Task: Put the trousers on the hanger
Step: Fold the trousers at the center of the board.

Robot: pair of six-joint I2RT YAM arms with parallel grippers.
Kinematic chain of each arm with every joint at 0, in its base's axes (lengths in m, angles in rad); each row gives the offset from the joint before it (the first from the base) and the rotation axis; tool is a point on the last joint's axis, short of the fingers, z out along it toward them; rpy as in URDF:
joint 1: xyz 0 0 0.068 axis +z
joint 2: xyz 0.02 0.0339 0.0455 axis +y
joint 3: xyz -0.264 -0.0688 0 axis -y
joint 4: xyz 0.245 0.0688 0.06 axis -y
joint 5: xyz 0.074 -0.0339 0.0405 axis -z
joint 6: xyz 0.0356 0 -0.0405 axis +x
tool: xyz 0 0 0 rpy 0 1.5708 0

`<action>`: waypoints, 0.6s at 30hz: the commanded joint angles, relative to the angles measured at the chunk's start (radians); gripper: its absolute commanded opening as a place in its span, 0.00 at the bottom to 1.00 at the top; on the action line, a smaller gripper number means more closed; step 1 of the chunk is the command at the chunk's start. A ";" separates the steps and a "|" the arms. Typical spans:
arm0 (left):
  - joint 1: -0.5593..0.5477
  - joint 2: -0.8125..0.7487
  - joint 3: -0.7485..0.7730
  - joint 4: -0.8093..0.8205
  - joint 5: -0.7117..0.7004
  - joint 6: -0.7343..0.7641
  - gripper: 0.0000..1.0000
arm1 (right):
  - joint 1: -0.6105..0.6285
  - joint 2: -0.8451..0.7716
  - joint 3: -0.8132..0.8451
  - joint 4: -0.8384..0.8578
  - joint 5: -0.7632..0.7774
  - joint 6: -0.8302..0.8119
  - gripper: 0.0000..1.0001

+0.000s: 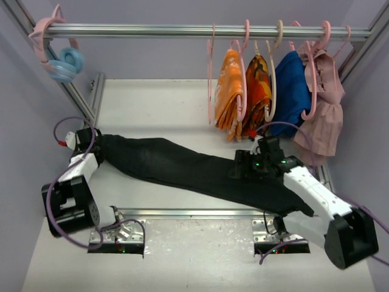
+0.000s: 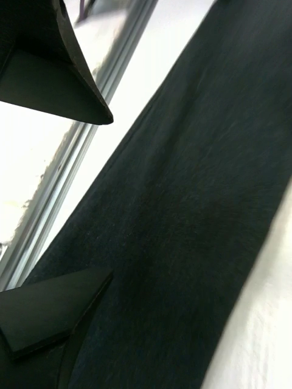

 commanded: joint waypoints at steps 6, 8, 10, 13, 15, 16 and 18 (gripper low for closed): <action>-0.012 -0.403 0.303 -0.142 0.106 0.147 0.00 | 0.333 0.447 0.155 0.016 0.540 0.243 0.99; -0.012 -0.415 0.340 -0.133 0.152 0.167 0.00 | 0.390 0.530 0.207 0.045 0.556 0.279 0.99; -0.012 -0.455 0.349 -0.103 0.201 0.178 0.00 | 0.454 0.665 0.293 0.058 0.566 0.320 0.99; -0.012 -0.522 0.323 -0.036 0.281 0.195 0.00 | 0.534 0.817 0.461 0.043 0.558 0.342 0.99; -0.012 -0.564 0.309 0.002 0.329 0.207 0.00 | 0.595 0.946 0.577 0.040 0.545 0.355 0.99; -0.012 -0.582 0.306 0.012 0.346 0.211 0.00 | 0.623 0.989 0.630 0.043 0.536 0.360 0.99; -0.012 -0.633 0.308 0.015 0.364 0.221 0.00 | 0.659 1.066 0.773 0.053 0.495 0.362 0.99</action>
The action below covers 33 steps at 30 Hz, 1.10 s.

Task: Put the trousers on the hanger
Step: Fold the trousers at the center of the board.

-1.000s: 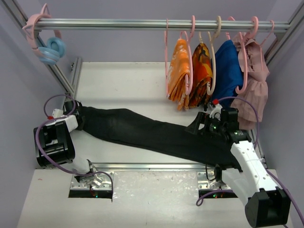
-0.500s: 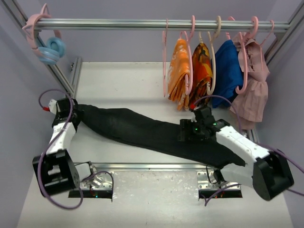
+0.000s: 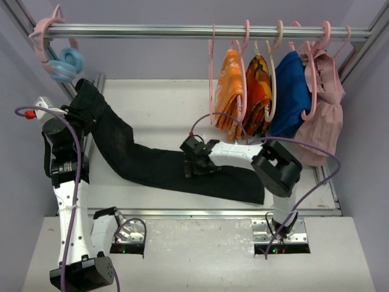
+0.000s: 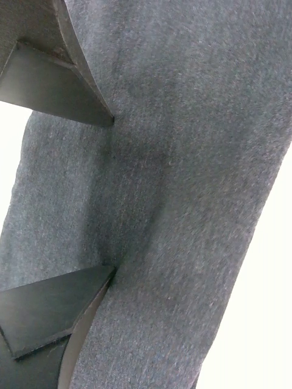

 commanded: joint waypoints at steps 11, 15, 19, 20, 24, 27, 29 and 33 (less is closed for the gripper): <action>0.002 -0.136 0.011 0.105 0.224 0.042 0.00 | 0.131 0.102 0.281 0.089 -0.081 -0.107 0.99; -0.001 -0.141 -0.032 0.121 0.268 0.026 0.00 | 0.130 -0.104 0.088 0.046 0.011 -0.176 0.99; -0.021 -0.157 -0.093 0.160 0.288 -0.002 0.00 | 0.123 -0.250 -0.106 0.025 0.079 -0.189 0.99; -0.032 -0.157 -0.107 0.171 0.288 -0.009 0.00 | 0.121 -0.281 -0.137 0.018 0.084 -0.190 0.99; -0.147 -0.128 -0.160 0.246 0.243 -0.055 0.00 | 0.092 -0.252 -0.233 0.033 0.081 -0.161 0.99; -0.356 -0.089 -0.181 0.296 0.124 -0.058 0.00 | 0.086 -0.220 -0.257 0.091 0.028 -0.173 0.99; -0.491 -0.072 -0.194 0.312 -0.026 -0.052 0.00 | 0.082 -0.186 -0.254 0.165 -0.026 -0.206 0.98; -0.596 -0.066 -0.208 0.311 -0.181 -0.067 0.00 | 0.081 -0.106 -0.160 0.212 -0.146 -0.235 0.96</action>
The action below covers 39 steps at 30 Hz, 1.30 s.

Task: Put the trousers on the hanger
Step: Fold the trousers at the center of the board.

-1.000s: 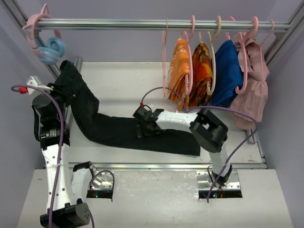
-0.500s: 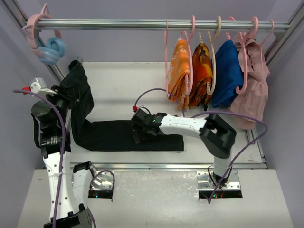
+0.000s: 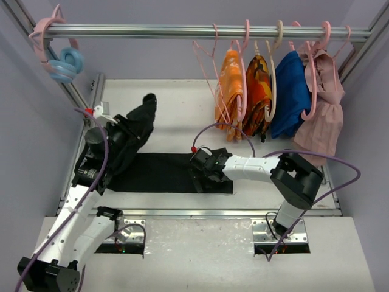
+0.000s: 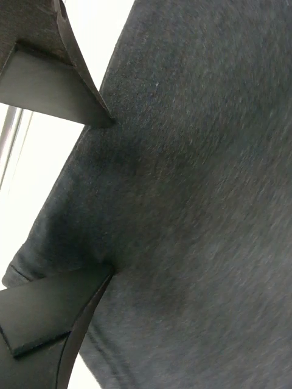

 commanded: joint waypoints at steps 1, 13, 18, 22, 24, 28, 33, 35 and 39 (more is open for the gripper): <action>-0.097 -0.009 0.004 0.146 -0.242 -0.045 0.00 | 0.005 0.094 0.092 0.128 -0.139 -0.046 0.96; -0.369 0.106 -0.087 0.304 -0.473 -0.038 0.00 | 0.007 -0.317 -0.039 -0.048 -0.052 -0.014 0.99; -0.511 0.136 -0.177 0.440 -0.635 -0.041 0.00 | 0.010 -0.650 -0.169 -0.042 -0.164 -0.025 0.99; -0.601 0.153 -0.229 0.504 -0.711 -0.067 0.00 | 0.008 -0.759 -0.198 -0.104 -0.101 -0.031 0.99; -0.635 0.169 -0.260 0.555 -0.754 -0.079 0.00 | 0.007 -0.784 -0.200 -0.126 -0.089 -0.033 0.99; -0.644 0.215 -0.286 0.632 -0.770 -0.104 0.00 | 0.007 -0.802 -0.213 -0.129 -0.084 -0.032 0.99; -0.668 0.282 -0.304 0.756 -0.771 -0.101 0.00 | 0.007 -0.822 -0.232 -0.132 -0.056 -0.033 0.99; -0.671 0.313 -0.343 0.849 -0.715 -0.114 0.00 | 0.005 -0.816 -0.232 -0.132 -0.047 -0.033 0.99; -0.709 0.425 -0.369 0.920 -0.684 -0.172 0.00 | -0.004 -0.809 -0.240 -0.132 -0.025 -0.031 0.99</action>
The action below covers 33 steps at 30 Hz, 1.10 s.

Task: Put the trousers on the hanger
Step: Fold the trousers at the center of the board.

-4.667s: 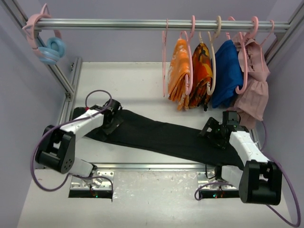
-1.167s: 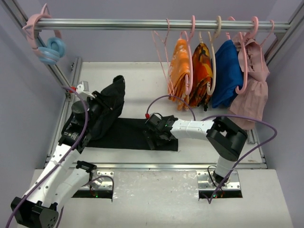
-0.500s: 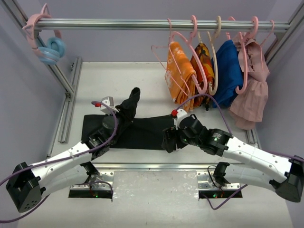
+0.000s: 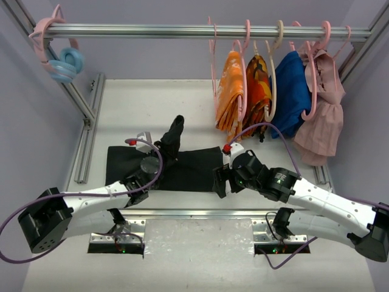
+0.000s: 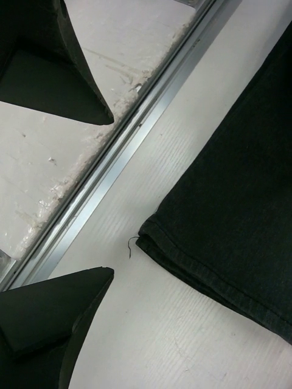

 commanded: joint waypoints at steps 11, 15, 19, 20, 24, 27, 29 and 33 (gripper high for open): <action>-0.323 0.048 0.035 0.005 -0.108 -0.083 1.00 | -0.167 0.044 -0.058 0.030 -0.029 -0.013 0.99; -0.332 -0.144 0.072 -0.256 -0.201 -0.106 1.00 | -0.191 0.087 -0.053 0.069 -0.042 -0.005 0.99; -0.265 -0.313 0.156 -0.773 -0.356 -0.319 1.00 | -0.191 0.203 0.012 0.143 -0.074 -0.002 0.99; -0.221 -0.331 0.182 -0.860 -0.346 -0.347 1.00 | -0.186 0.254 0.037 0.159 -0.090 -0.001 0.97; -0.050 -0.371 0.275 -1.109 -0.282 -0.382 1.00 | -0.173 0.441 0.130 0.230 -0.087 0.017 0.87; 0.059 -0.352 0.321 -1.178 -0.226 -0.334 1.00 | -0.177 0.550 0.185 0.260 -0.017 0.064 0.76; 0.119 -0.321 0.339 -1.176 -0.177 -0.286 1.00 | -0.178 0.577 0.208 0.268 0.011 0.079 0.71; 0.343 -0.215 0.335 -1.115 0.052 -0.171 1.00 | -0.181 0.693 0.255 0.297 0.057 0.139 0.69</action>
